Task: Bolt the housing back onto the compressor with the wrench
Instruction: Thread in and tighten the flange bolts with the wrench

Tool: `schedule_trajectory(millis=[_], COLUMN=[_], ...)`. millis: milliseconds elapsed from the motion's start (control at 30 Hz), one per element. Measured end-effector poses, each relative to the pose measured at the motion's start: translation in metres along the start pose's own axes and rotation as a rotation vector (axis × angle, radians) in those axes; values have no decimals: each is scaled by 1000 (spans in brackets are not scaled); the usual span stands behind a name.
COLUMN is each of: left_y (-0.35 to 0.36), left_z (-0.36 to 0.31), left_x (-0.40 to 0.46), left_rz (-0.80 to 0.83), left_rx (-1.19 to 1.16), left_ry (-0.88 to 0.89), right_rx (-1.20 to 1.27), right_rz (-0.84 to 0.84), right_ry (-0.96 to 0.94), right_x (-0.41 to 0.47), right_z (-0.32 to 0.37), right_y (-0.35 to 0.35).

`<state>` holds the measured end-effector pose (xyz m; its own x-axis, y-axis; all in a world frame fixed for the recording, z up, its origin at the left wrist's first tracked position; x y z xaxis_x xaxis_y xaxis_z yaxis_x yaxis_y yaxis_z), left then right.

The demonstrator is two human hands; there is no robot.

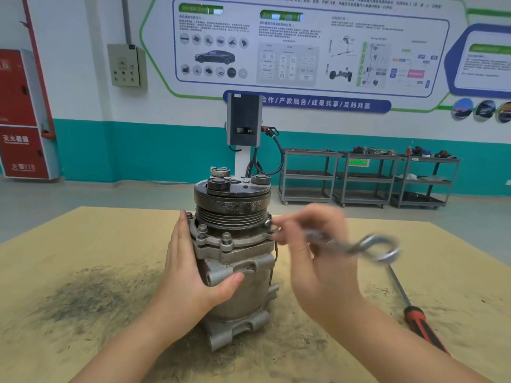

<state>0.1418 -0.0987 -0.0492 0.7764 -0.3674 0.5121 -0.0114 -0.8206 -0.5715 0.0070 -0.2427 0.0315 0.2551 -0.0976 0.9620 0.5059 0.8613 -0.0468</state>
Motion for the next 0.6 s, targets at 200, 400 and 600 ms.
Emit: schedule_trajectory(millis=[200, 400, 600], left_y=[-1, -1, -2], left_z=[0, 0, 0], left_x=[0, 1, 0], left_rz=[8, 14, 12], left_rx=[29, 21, 20], left_ry=[12, -3, -6], right_rx=[744, 1002, 1018], right_rz=[-505, -569, -423], right_ry=[683, 913, 993], right_x=[7, -7, -5], right_z=[-52, -79, -89], right_y=[-35, -26, -25])
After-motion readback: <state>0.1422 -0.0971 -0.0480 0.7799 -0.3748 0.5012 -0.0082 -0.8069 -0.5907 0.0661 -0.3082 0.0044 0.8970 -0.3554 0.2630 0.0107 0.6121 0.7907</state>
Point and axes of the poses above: each hand's wrist, its own x-axis towards the middle knuckle, its own y-axis out of the palm, z = x × y, the point moved 7 cm from there along x, towards the middle knuckle, and after that the axes turned 12 degrees about x, right-handed, at the moved point
